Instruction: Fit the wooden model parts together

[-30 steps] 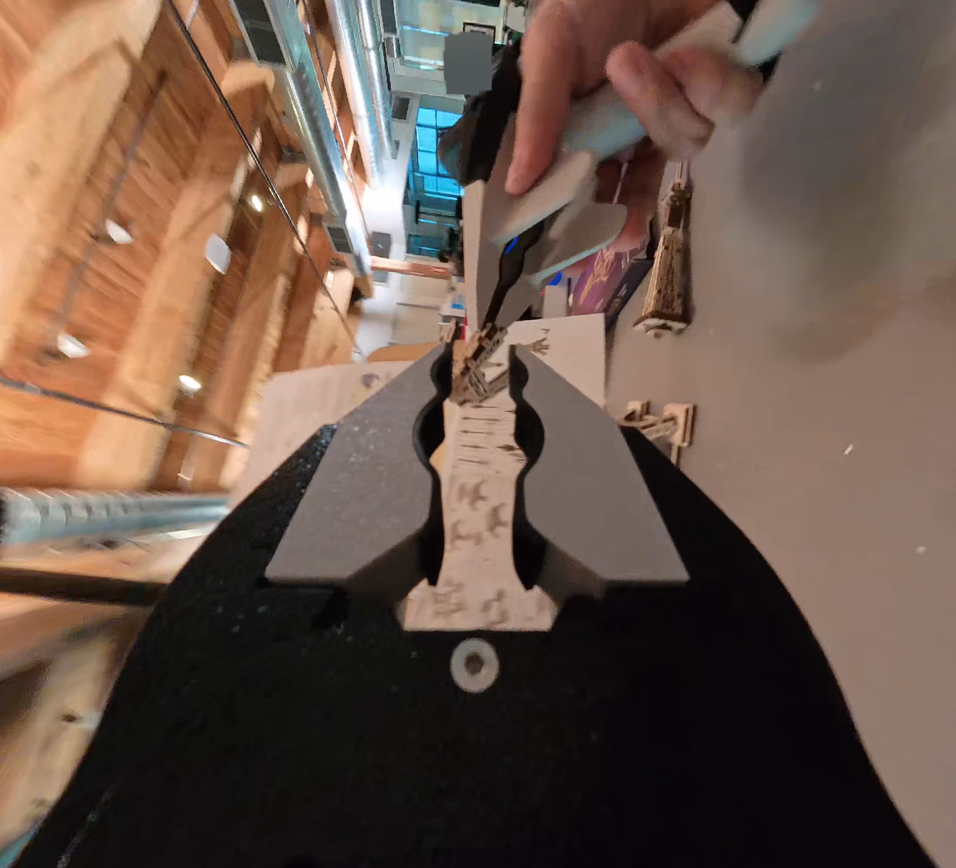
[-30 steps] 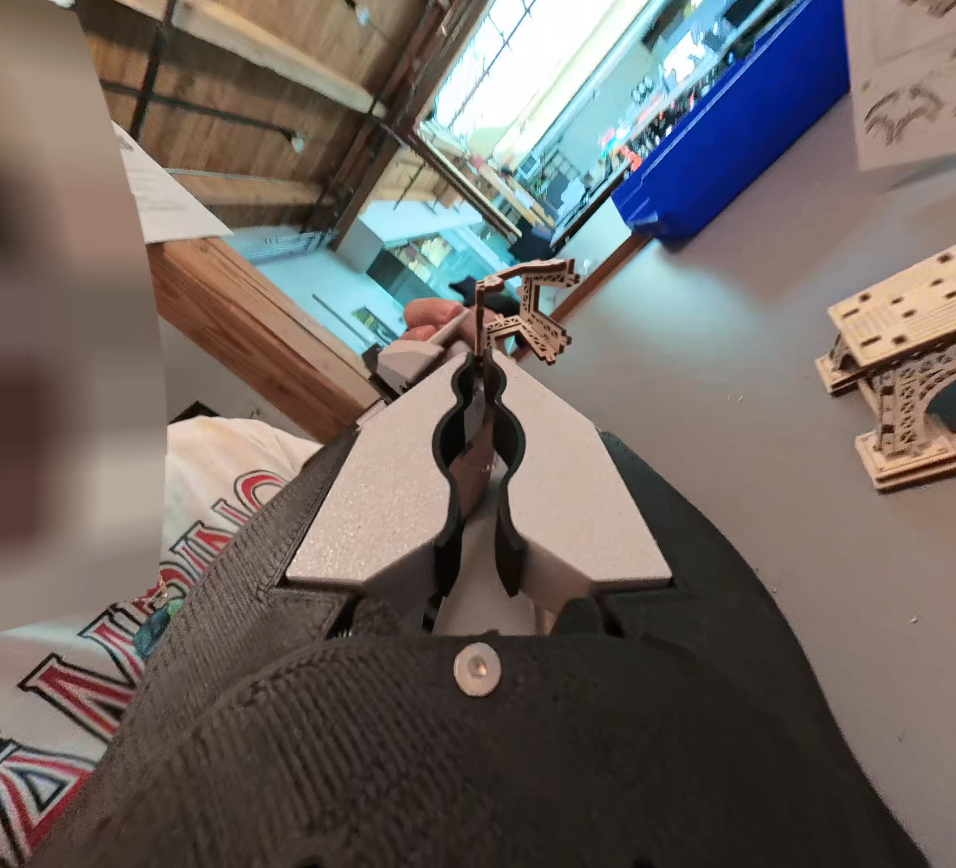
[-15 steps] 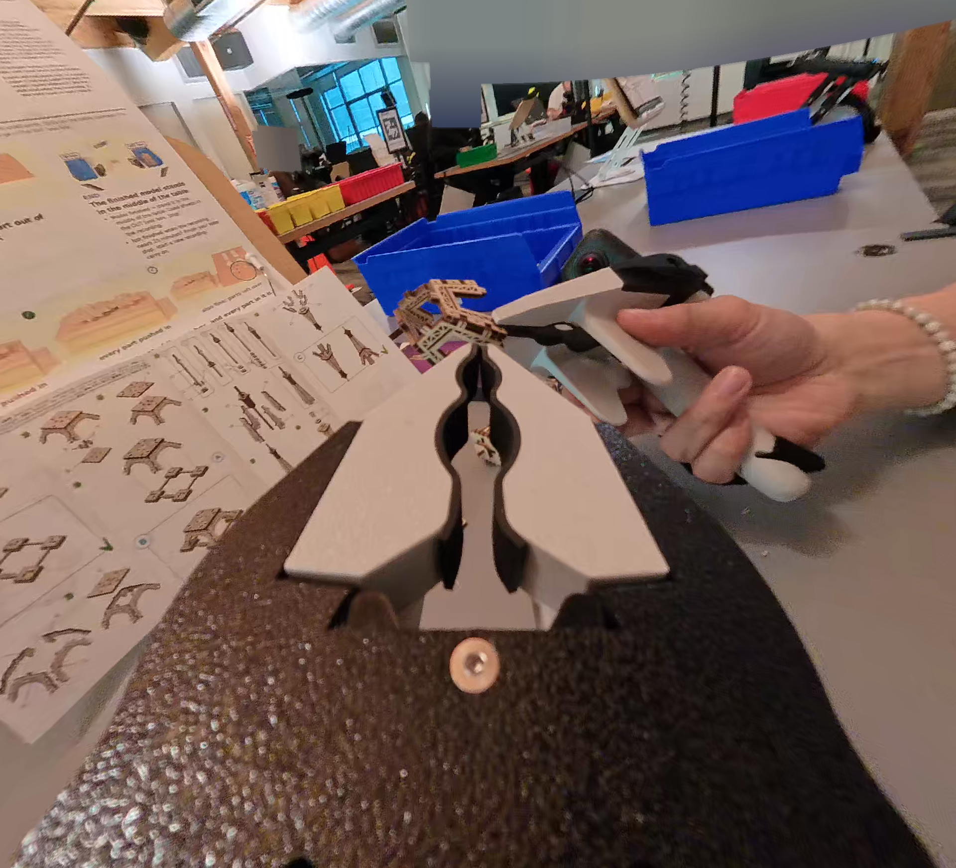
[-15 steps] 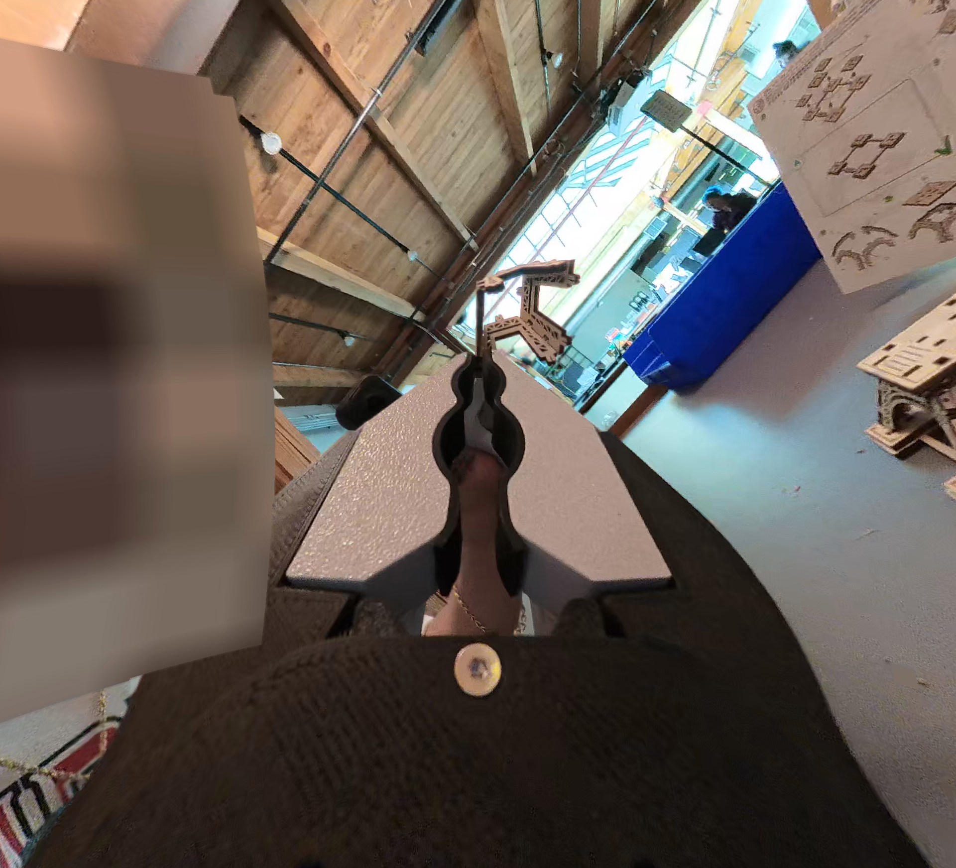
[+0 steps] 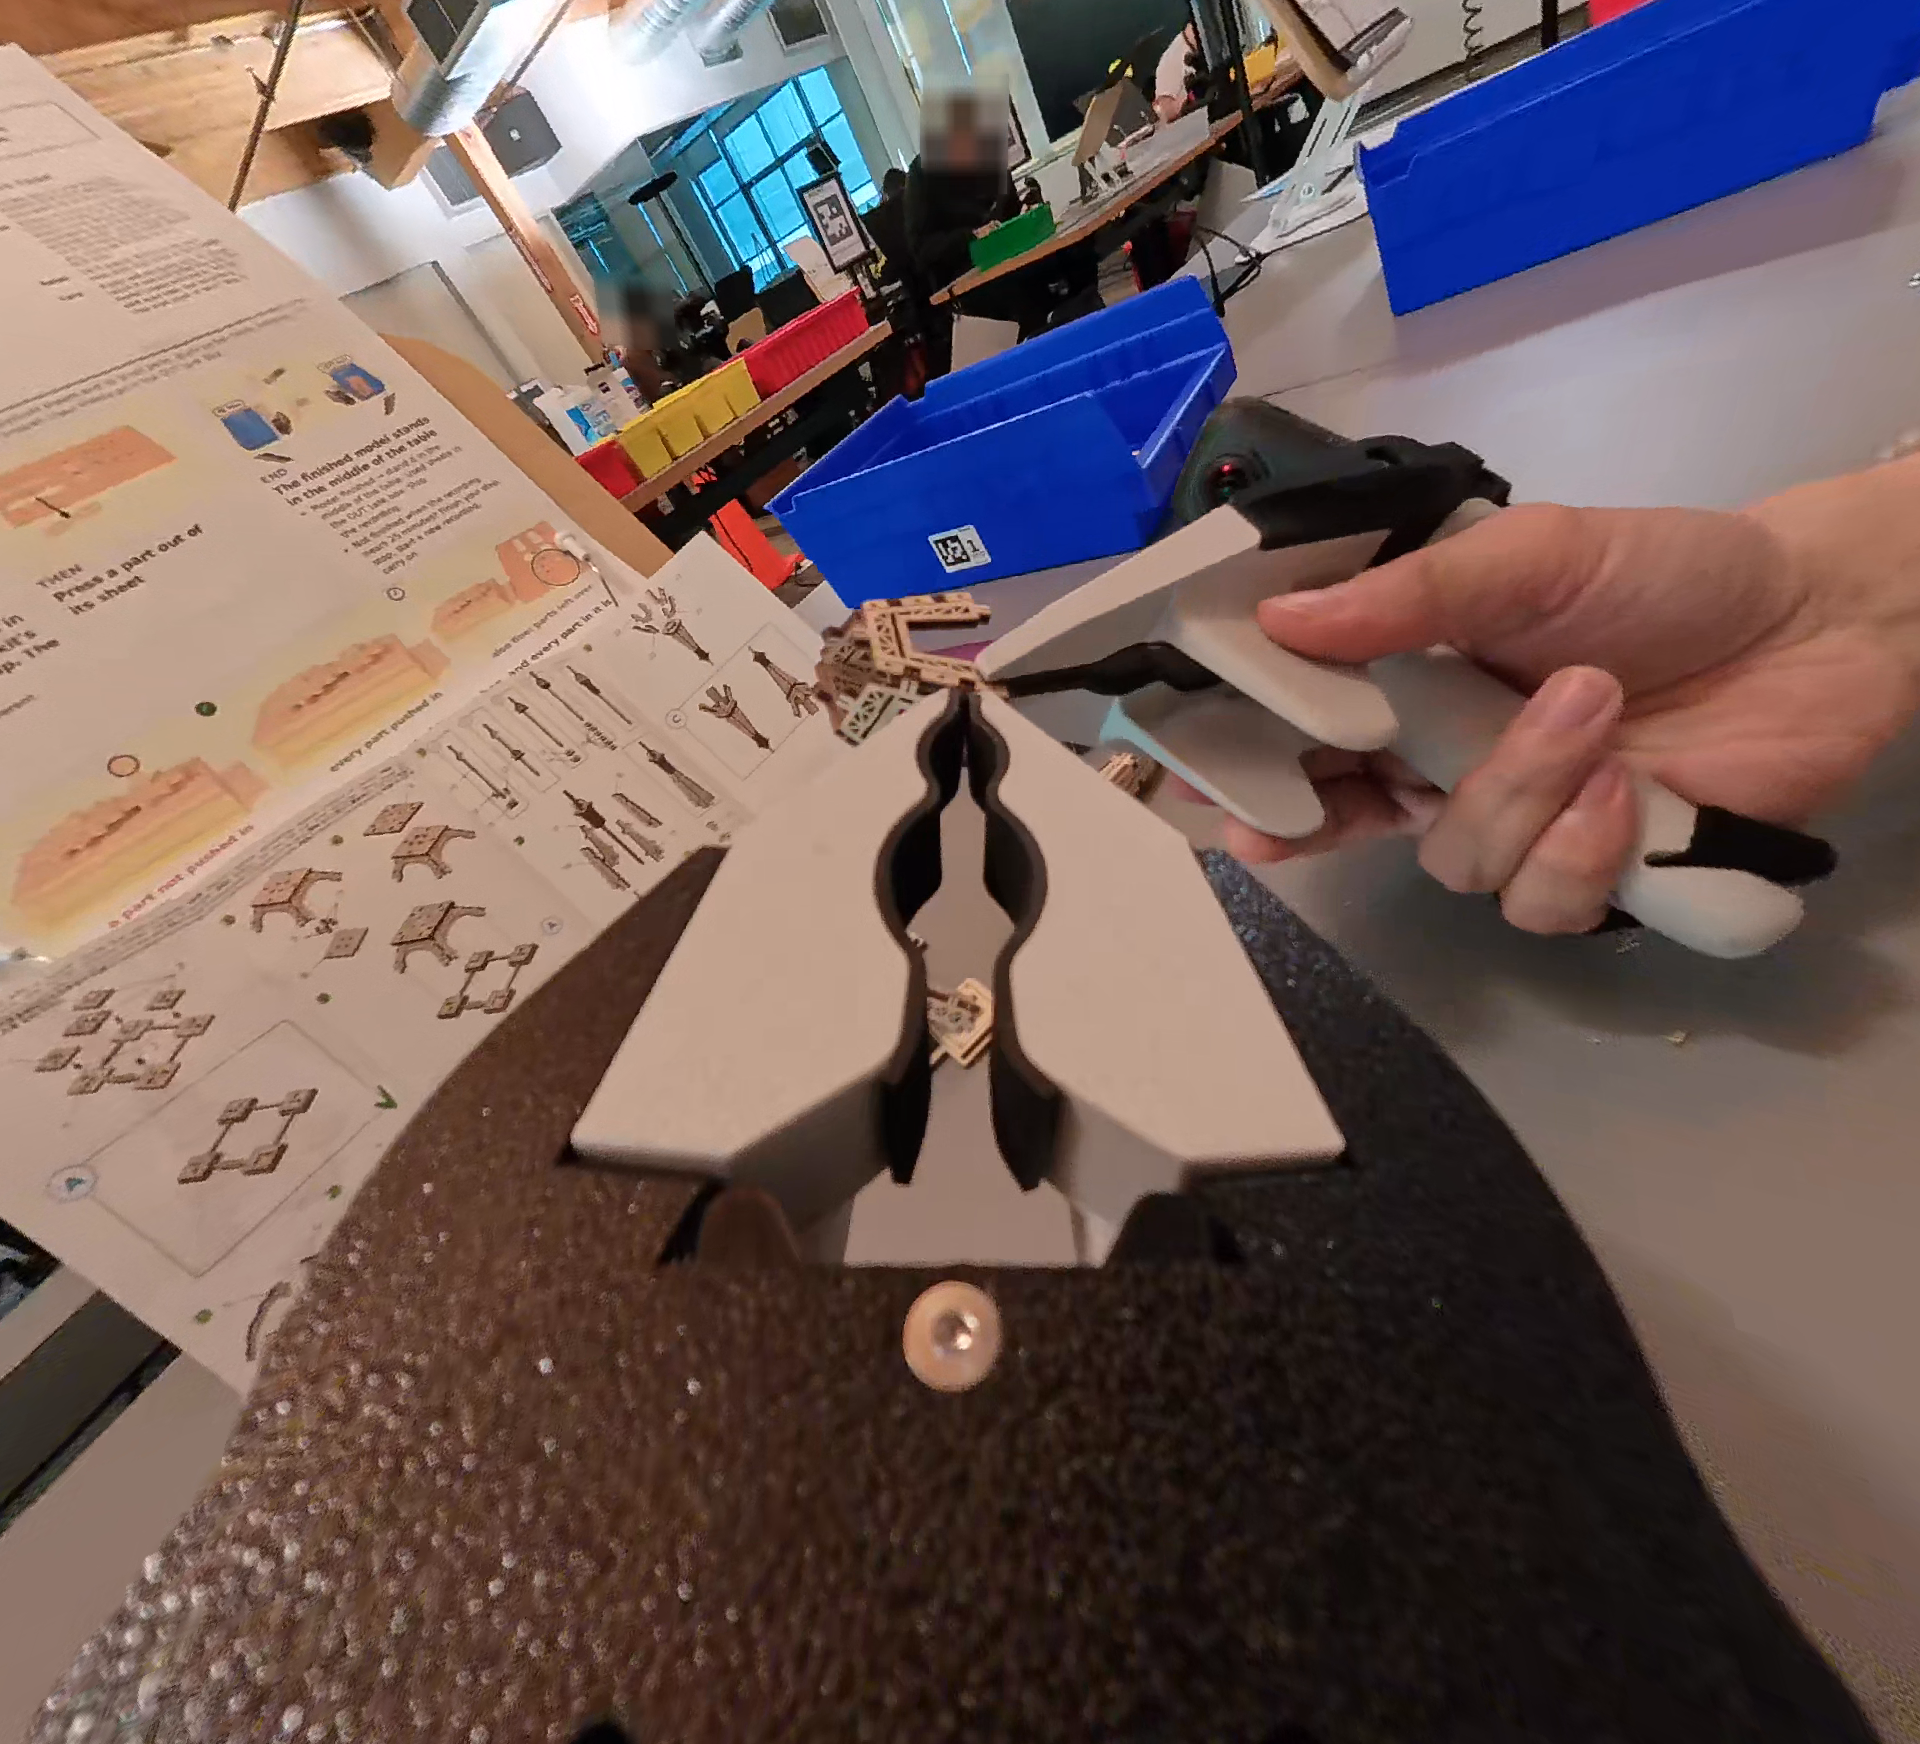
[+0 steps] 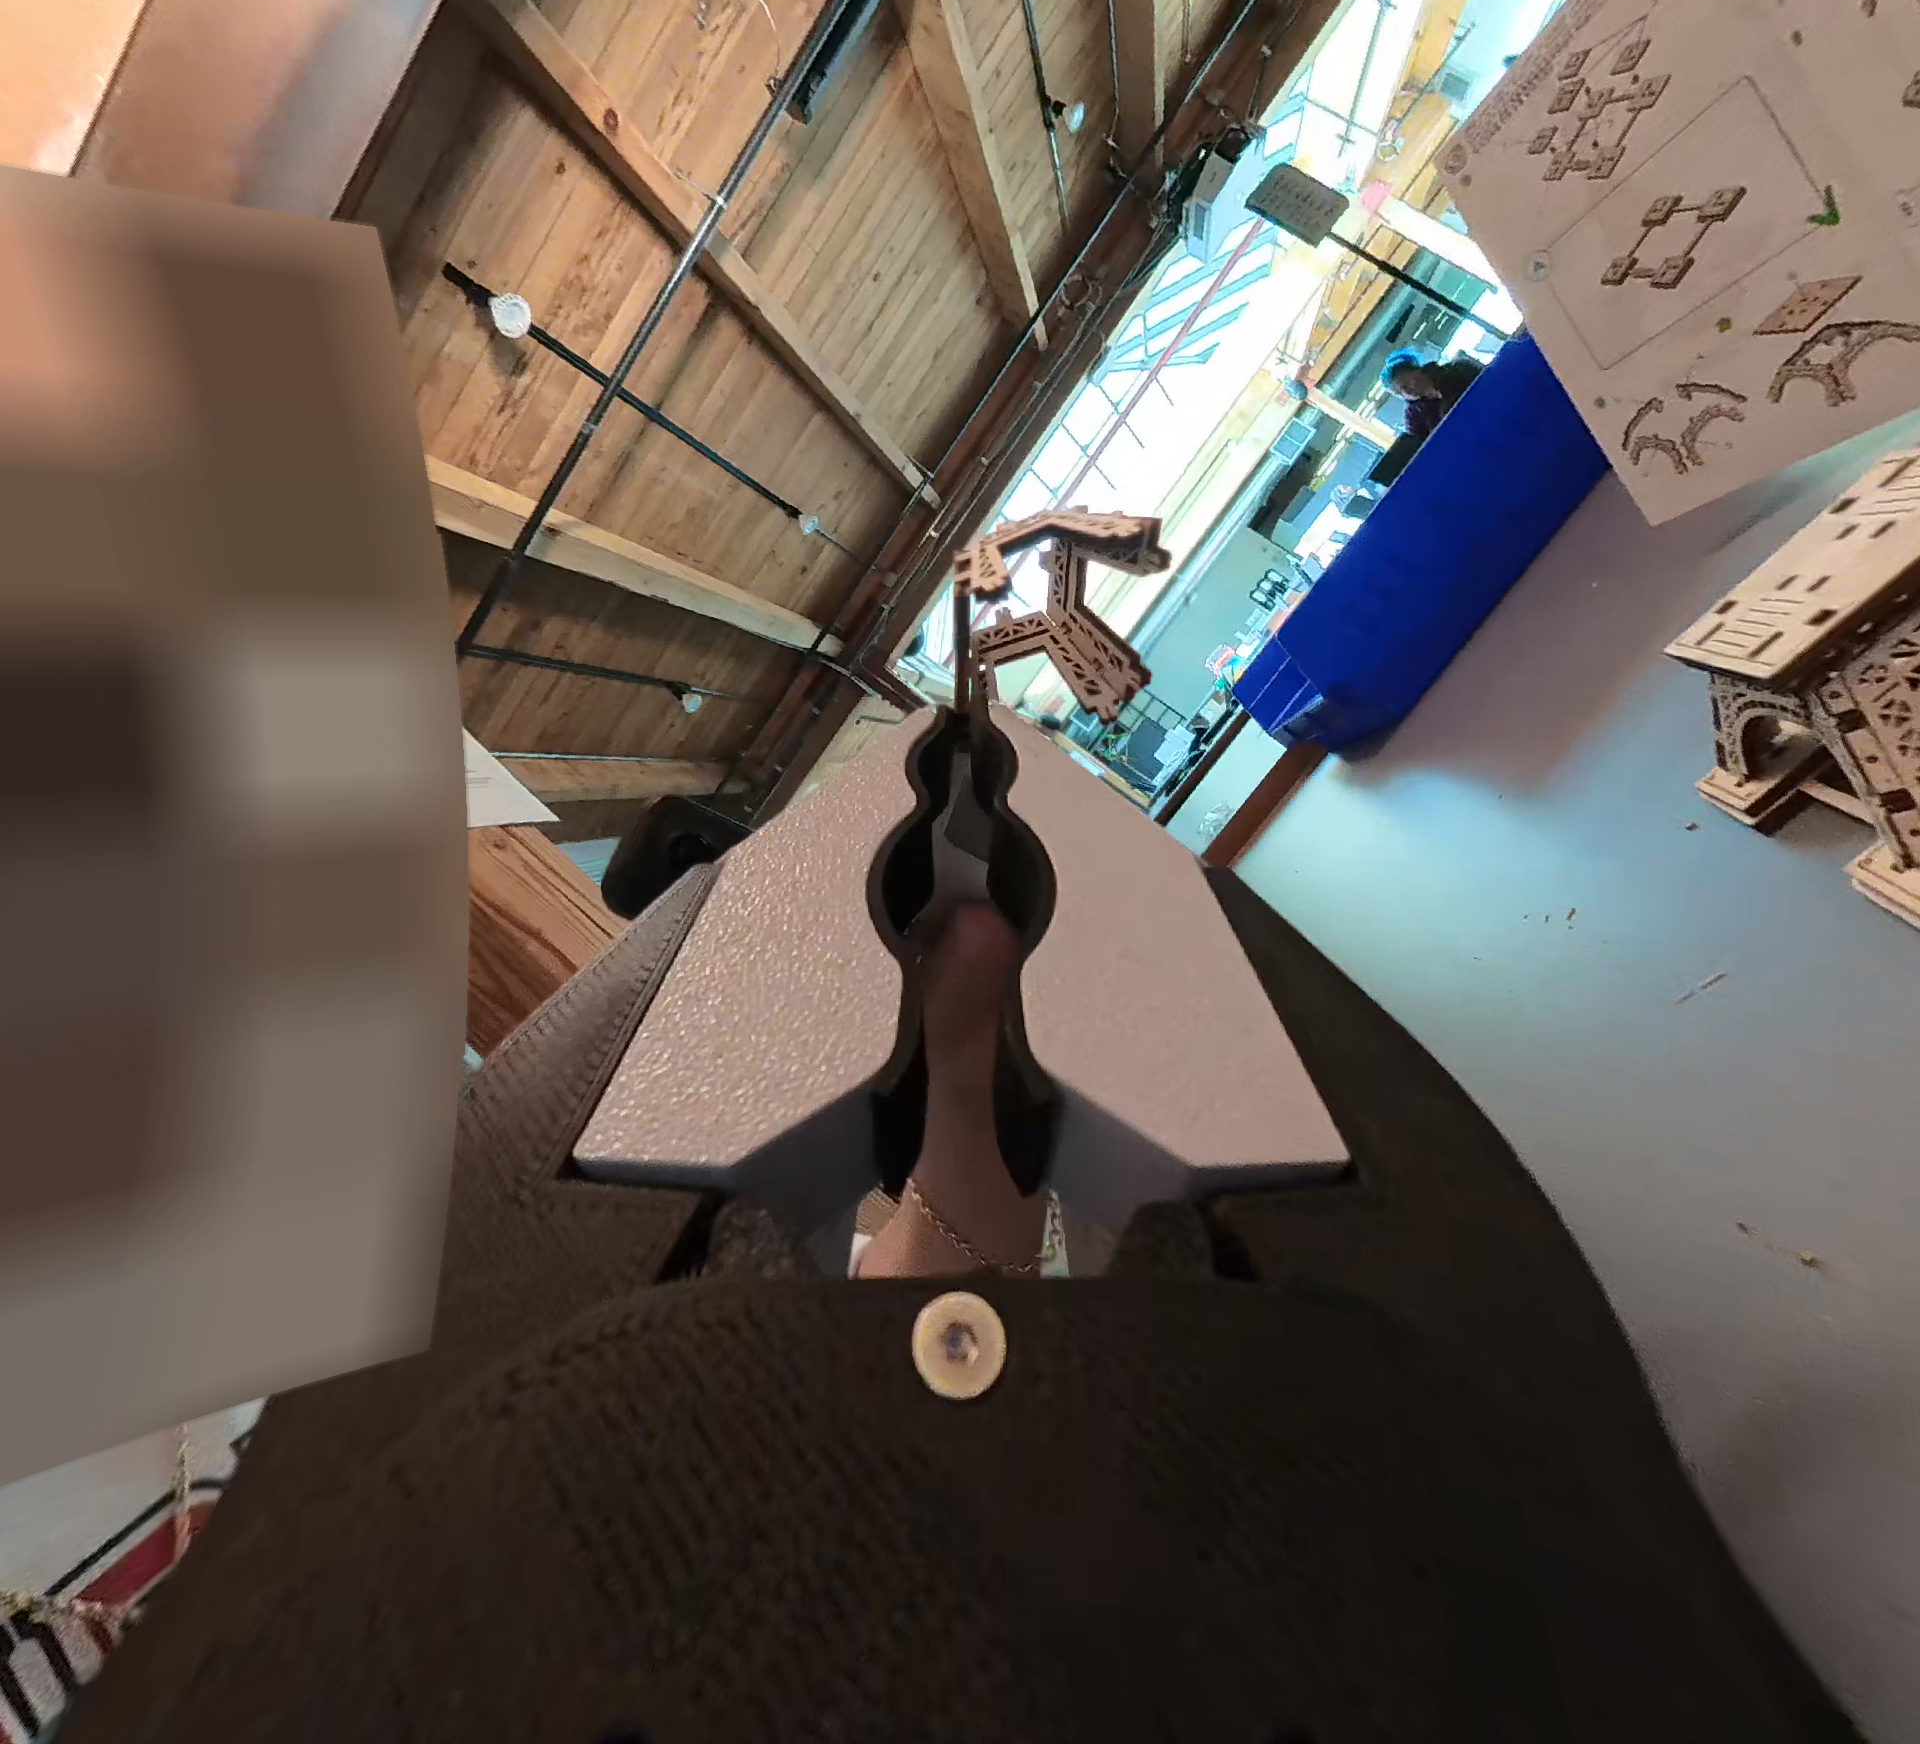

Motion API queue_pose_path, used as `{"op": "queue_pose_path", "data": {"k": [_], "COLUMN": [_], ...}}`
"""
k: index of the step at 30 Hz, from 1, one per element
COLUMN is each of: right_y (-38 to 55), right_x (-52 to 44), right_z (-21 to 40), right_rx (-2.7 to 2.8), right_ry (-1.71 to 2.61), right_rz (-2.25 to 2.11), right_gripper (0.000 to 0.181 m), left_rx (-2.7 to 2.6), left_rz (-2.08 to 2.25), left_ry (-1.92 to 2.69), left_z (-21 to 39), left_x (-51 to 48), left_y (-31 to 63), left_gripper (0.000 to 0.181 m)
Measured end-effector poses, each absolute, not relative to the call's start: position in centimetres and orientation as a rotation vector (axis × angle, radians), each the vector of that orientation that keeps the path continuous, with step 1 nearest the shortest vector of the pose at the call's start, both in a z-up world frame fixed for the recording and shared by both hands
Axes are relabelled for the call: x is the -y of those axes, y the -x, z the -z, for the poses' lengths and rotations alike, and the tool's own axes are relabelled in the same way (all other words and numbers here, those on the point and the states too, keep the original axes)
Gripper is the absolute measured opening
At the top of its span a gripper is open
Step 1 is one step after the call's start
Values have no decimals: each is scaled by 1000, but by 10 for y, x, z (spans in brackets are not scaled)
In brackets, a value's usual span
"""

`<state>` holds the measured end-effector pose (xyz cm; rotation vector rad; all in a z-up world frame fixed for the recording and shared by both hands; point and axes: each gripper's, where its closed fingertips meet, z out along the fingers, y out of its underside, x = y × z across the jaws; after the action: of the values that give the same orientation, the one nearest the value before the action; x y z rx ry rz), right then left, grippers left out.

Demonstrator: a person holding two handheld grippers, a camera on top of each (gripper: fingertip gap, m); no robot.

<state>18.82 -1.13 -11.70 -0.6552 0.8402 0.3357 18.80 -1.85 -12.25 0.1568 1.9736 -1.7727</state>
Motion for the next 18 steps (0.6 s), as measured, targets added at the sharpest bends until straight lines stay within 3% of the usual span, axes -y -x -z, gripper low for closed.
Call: {"op": "queue_pose_path", "data": {"k": [18], "right_y": [-188], "right_x": [6], "right_z": [125], "right_rx": [-855], "right_ry": [748], "right_rz": [-334], "right_gripper": [2], "left_rx": [-2046], "left_rz": [1719], "left_ry": [-227], "left_z": [131], "left_x": [12], "left_y": [-190], "left_gripper": [0]}}
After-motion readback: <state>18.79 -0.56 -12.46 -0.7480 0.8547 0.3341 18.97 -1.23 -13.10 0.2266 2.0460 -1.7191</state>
